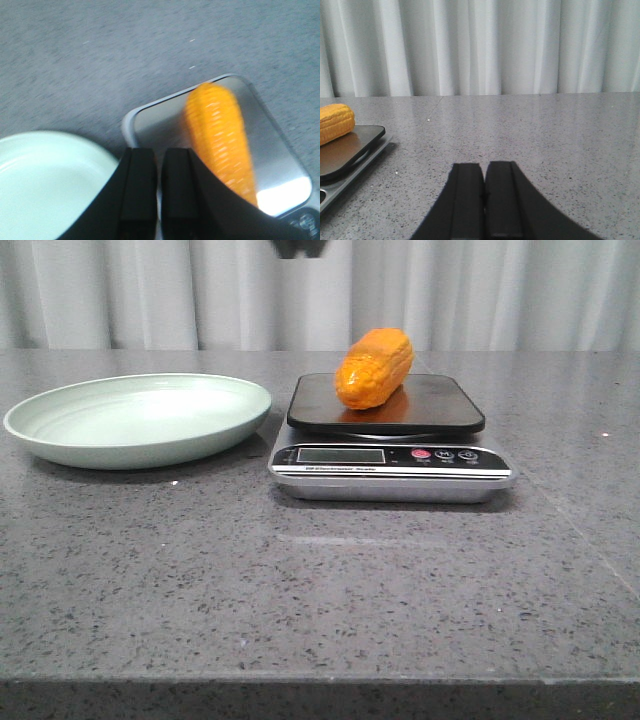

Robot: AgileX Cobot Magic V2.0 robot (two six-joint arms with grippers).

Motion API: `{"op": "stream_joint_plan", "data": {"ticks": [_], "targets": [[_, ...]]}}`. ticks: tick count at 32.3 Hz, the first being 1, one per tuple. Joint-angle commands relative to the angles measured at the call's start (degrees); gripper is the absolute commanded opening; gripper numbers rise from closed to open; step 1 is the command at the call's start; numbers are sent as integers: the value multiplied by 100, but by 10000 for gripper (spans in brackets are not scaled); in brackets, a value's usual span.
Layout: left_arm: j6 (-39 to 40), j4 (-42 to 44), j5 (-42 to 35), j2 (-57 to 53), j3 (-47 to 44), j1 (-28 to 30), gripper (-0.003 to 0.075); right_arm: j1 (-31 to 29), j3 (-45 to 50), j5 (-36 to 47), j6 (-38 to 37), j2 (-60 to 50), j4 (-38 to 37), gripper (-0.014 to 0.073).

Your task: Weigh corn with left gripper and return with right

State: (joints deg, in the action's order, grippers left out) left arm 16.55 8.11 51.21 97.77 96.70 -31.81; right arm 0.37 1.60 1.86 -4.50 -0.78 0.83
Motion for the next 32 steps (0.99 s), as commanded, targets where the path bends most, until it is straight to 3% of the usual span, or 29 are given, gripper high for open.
{"op": "stream_joint_plan", "data": {"ticks": [1, 6, 20, 32], "targets": [[-35, 30, -698, -934, -682, 105, 133, 11, -47, 427, 43, -85, -1, 135], [-452, 48, -1654, -2050, -2098, 93, 133, 11, -47, 427, 43, -85, -1, 135], [-467, -53, -3189, -5112, -5283, 68, 133, 5, -47, 427, 43, -73, -1, 135], [-477, 111, -3340, -8233, -6838, 68, 133, 5, -47, 427, 43, -73, -1, 135]]}}
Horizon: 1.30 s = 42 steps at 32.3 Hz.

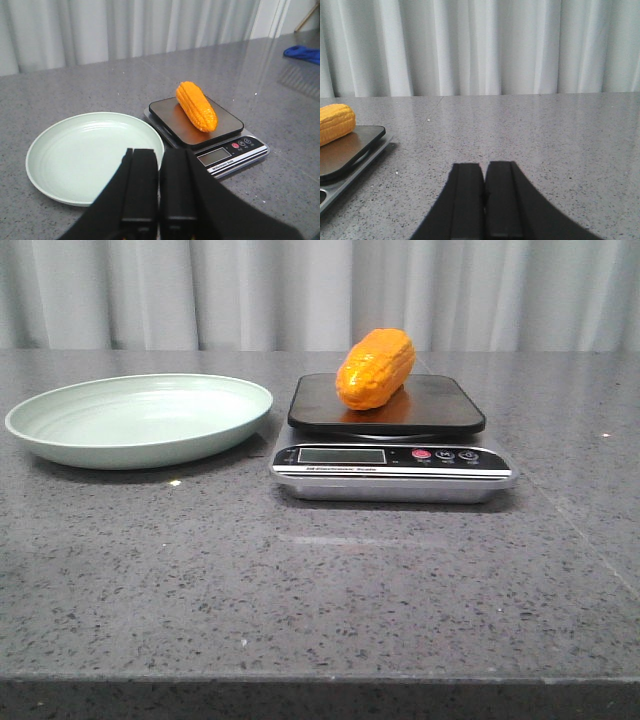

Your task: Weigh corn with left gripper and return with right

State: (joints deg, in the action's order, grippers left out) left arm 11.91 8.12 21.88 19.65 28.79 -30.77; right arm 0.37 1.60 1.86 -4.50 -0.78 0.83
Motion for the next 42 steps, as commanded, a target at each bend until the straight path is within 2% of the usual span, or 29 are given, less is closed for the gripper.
{"op": "stream_joint_plan", "data": {"ticks": [1, 7, 14, 19, 22, 26, 31, 42], "targets": [[-12, 175, -407, -671, -151, -35, 133, 5, -47, 427, 43, -73, -1, 135], [-12, 407, -568, -1723, -590, -35, 133, 5, -47, 427, 43, -73, -1, 135], [-12, 445, -890, -1979, -767, -35, 133, 5, -47, 497, 43, -73, -1, 135], [-12, 445, -926, -1979, -767, -35, 133, 5, -197, 1198, 43, -65, -1, 135], [-12, 445, -926, -1979, -767, -35, 133, 10, -594, 698, -2, 112, -1, 135], [-12, 445, -969, -1979, -811, -35, 133, 10, -1510, -563, -18, 764, 6, 135], [-12, 445, -1108, -1979, -893, -35, 133, 10, -2396, -1472, -18, 1623, 19, 135], [-12, 445, -1147, -1979, -893, -25, 133, 10, -2501, -1375, -18, 1932, 19, 138]]}}
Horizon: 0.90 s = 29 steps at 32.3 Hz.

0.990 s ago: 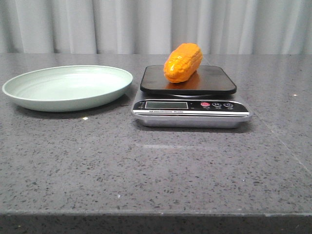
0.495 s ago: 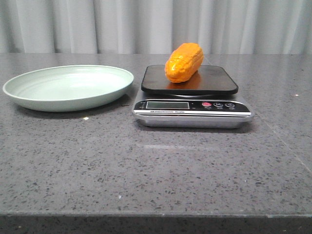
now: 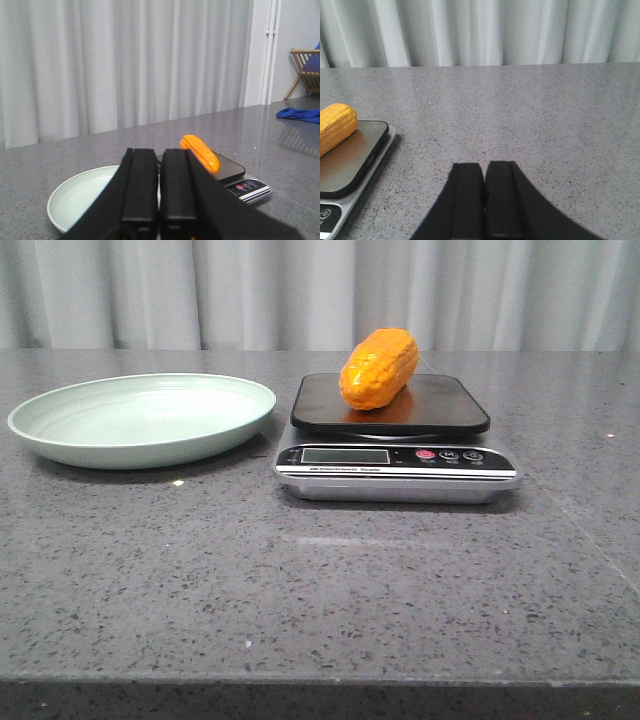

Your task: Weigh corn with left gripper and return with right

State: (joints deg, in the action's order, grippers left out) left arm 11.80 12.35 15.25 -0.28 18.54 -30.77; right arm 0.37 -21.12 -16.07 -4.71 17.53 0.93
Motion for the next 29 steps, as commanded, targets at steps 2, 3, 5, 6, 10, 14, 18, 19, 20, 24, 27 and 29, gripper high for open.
{"op": "stream_joint_plan", "data": {"ticks": [2, 3, 5, 6, 10, 14, 18, 19, 20, 24, 27, 29], "targets": [[-2, 22, -485, 14, 133, -25, 133, 15, -267, 387, 3, 136, 9, 163], [-2, 22, -485, 14, 133, -25, 133, 29, -320, 321, 3, 160, 9, 191], [-2, 4, -485, 14, 133, -25, 133, 138, -455, 178, 3, 224, 12, 288], [-2, -10, -485, 14, 133, -25, 133, 208, -532, 97, 3, 280, 12, 342], [-2, -10, -485, 14, 133, -25, 133, 552, -887, -198, 3, 523, 464, 561], [-2, -10, -485, 14, 133, -25, 133, 913, -1079, -107, 41, 786, 1186, 606], [-2, -10, -485, 14, 133, -25, 133, 1356, -1388, -122, 42, 1346, 1207, 606], [-2, -10, -485, 14, 133, -25, 133, 1442, -1469, -139, 42, 1517, 1207, 606], [-2, -10, -485, 14, 133, -25, 133, 1561, -1622, -154, 42, 1704, 1207, 606], [-2, -10, -485, 14, 133, -25, 133, 2129, -2283, -233, 20, 2625, 1207, 606], [-2, -10, -485, 14, 133, -25, 133, 2603, -2887, -449, -48, 3431, 1207, 606], [-2, -10, -485, 14, 133, -25, 133, 2840, -3387, -662, -142, 4107, 1207, 606]]}}
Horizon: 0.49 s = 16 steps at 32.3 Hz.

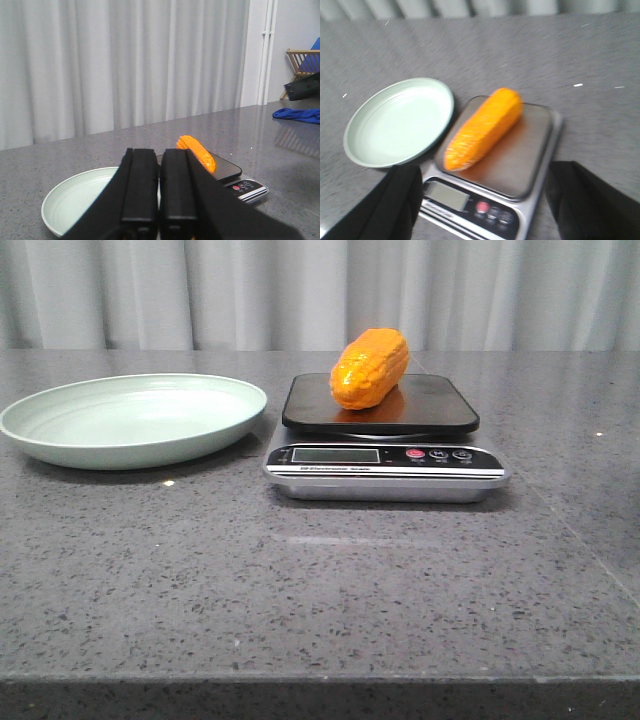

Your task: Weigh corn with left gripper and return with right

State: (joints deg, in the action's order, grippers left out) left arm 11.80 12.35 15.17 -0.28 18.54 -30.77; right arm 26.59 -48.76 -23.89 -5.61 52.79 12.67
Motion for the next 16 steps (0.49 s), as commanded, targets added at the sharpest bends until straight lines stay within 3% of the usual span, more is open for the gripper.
{"op": "stream_joint_plan", "data": {"ticks": [1, 6, 16], "targets": [[-2, -10, -476, 14, 133, -25, 133, 304, -844, -5, -191, 844, 32, 606], [-2, -10, -476, 14, 133, -25, 133, 420, -2164, -951, -963, 2210, -236, 606], [-2, -10, -466, 14, 133, -25, 133, 563, -4427, -3166, -2932, 4034, -1889, 606]]}}
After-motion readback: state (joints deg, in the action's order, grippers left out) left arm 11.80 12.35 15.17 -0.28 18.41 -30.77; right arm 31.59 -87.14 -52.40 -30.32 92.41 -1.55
